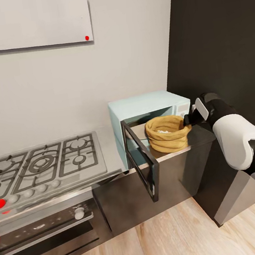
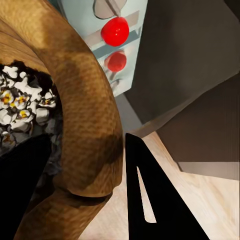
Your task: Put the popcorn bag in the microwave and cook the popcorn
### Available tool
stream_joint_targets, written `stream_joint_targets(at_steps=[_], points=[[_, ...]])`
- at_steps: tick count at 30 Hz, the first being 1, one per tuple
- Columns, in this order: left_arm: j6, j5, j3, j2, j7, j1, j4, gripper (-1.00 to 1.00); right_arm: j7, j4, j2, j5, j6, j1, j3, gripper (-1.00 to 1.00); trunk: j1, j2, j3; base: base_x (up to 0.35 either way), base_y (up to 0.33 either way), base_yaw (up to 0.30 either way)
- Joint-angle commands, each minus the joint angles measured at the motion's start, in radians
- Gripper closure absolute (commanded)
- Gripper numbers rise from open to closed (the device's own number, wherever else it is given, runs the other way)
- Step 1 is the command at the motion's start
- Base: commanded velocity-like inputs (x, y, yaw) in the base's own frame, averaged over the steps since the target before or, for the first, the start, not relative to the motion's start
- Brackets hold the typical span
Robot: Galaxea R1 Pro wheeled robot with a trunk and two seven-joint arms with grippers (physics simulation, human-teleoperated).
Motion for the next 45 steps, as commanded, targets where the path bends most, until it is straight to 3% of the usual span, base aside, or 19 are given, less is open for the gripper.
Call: stream_joint_targets(at_steps=[1,9,22,29,45], points=[[-0.001,0.003,0.0,0.0,0.002,0.0,-0.001,-1.0,0.002,-0.001,0.001,0.007,0.003,-0.001,-0.008,1.0,0.0,-0.001,-0.001,0.0,0.036,0.0],[-0.001,0.003,0.0,0.0,0.002,0.0,-0.001,-1.0,-0.001,-0.001,-0.001,0.011,0.003,-0.001,-0.004,1.0,0.0,-0.001,-0.001,0.0,0.005,-0.023],[-0.002,0.001,-0.001,0.001,0.0,0.0,-0.001,-1.0,-0.004,-0.002,0.001,0.014,0.003,-0.001,-0.005,1.0,0.0,-0.001,-0.001,0.0,0.0,-0.231],[-0.003,0.0,-0.002,-0.001,0.001,0.0,-0.001,-1.0,-0.003,-0.156,0.004,0.01,0.003,-0.001,-0.003,1.0,0.0,-0.001,-0.001,-0.123,0.067,-0.041],[-0.003,0.0,0.0,-0.002,0.002,0.0,-0.001,-1.0,0.003,-0.155,0.003,0.002,0.003,-0.001,-0.007,1.0,0.0,-0.001,-0.001,-0.068,0.049,0.0]])
